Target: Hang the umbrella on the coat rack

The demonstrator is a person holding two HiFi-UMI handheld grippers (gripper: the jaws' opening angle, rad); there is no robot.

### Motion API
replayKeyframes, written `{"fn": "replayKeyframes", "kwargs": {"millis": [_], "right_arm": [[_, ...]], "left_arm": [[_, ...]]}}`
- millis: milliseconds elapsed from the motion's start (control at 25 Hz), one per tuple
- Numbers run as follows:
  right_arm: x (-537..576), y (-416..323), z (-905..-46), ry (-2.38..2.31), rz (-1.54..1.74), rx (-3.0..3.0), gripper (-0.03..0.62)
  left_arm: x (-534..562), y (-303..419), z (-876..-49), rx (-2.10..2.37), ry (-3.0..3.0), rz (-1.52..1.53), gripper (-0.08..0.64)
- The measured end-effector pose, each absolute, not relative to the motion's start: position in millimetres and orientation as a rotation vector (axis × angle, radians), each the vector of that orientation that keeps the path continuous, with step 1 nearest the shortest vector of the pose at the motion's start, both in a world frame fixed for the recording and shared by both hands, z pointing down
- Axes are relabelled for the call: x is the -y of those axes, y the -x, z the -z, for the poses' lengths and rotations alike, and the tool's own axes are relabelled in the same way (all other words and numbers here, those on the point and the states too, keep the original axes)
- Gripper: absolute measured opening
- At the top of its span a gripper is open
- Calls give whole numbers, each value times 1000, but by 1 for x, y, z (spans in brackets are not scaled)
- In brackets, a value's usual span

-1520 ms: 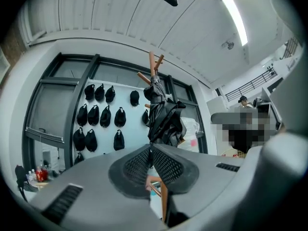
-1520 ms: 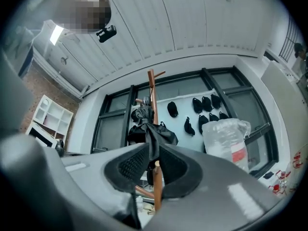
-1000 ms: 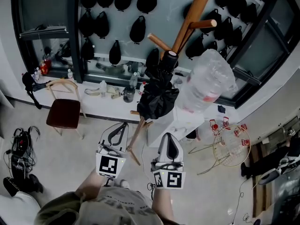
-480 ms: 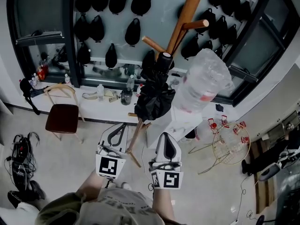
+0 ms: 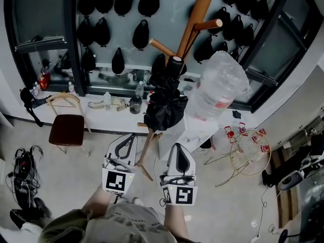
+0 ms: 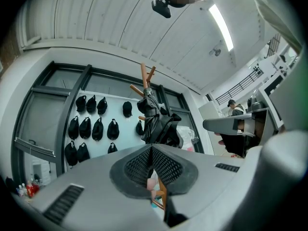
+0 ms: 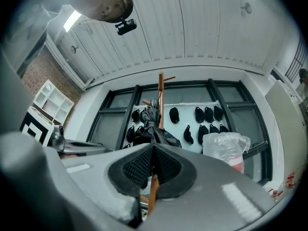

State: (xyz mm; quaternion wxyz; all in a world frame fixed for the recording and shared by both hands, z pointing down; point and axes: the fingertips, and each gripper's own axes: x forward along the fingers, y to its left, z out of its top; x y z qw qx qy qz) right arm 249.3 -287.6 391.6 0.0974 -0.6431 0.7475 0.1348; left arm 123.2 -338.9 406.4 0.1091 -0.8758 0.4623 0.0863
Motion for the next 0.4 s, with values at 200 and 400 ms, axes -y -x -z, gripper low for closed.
{"fn": "replayKeyframes", "kwargs": {"millis": [200, 400], "right_arm": [[290, -247, -391, 1900, -410, -2220, 0], [293, -246, -389, 1891, -415, -2223, 0]], "left_arm": [[342, -121, -407, -1362, 2576, -256, 9], [345, -120, -407, -1368, 2577, -262, 9]]}}
